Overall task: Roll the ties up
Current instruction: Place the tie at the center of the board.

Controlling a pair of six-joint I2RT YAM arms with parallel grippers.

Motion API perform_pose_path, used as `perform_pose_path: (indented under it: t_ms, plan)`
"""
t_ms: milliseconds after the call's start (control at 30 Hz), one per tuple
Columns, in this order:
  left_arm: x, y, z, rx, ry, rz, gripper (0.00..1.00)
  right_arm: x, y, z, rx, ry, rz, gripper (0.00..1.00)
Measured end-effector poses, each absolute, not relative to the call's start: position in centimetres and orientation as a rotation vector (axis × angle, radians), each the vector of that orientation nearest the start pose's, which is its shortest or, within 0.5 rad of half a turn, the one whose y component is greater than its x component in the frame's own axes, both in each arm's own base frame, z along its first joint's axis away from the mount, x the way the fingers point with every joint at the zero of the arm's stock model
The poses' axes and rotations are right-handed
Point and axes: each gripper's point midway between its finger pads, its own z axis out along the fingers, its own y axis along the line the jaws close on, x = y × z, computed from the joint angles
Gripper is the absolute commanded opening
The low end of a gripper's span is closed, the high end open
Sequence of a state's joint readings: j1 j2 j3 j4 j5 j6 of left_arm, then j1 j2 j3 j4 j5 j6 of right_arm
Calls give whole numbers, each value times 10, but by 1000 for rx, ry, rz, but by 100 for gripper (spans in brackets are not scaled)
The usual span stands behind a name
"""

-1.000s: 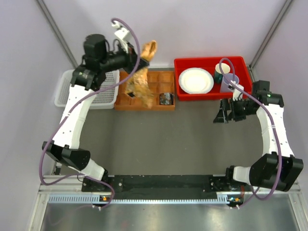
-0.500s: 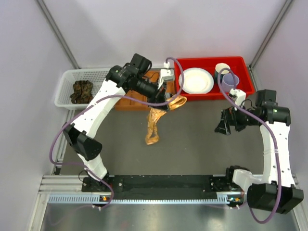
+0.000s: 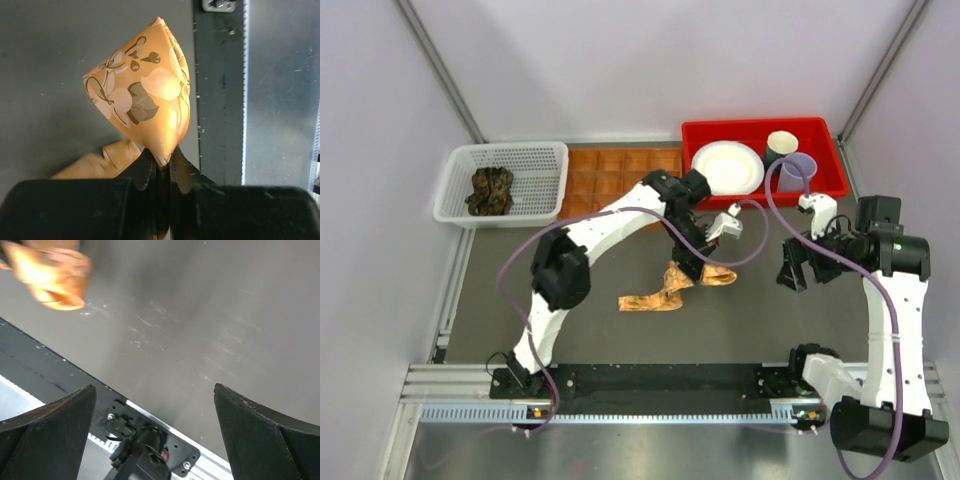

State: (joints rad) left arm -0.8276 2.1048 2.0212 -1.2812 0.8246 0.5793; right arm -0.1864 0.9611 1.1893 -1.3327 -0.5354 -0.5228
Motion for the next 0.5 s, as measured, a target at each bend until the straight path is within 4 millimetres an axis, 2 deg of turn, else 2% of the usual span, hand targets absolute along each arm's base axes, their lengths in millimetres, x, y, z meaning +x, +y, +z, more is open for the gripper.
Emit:
perform_pose_path:
  t_ms: [100, 233, 300, 367, 400, 500]
  plan:
    - [201, -385, 128, 1913, 2108, -1252, 9, 176, 34, 218, -578, 2429, 391, 99]
    - [198, -379, 96, 1982, 2094, -1182, 18, 176, 30, 216, -573, 2443, 366, 99]
    - [189, -375, 83, 2058, 2062, -1106, 35, 178, 29, 214, -576, 2454, 369, 99]
    - [171, -375, 70, 2161, 1997, -1017, 54, 181, 29, 212, -574, 2472, 383, 98]
    - [160, -375, 65, 2213, 1964, -975, 80, 183, 29, 211, -573, 2482, 392, 97]
    - [132, -374, 63, 2311, 1861, -878, 83, 195, 28, 208, -570, 2517, 439, 93]
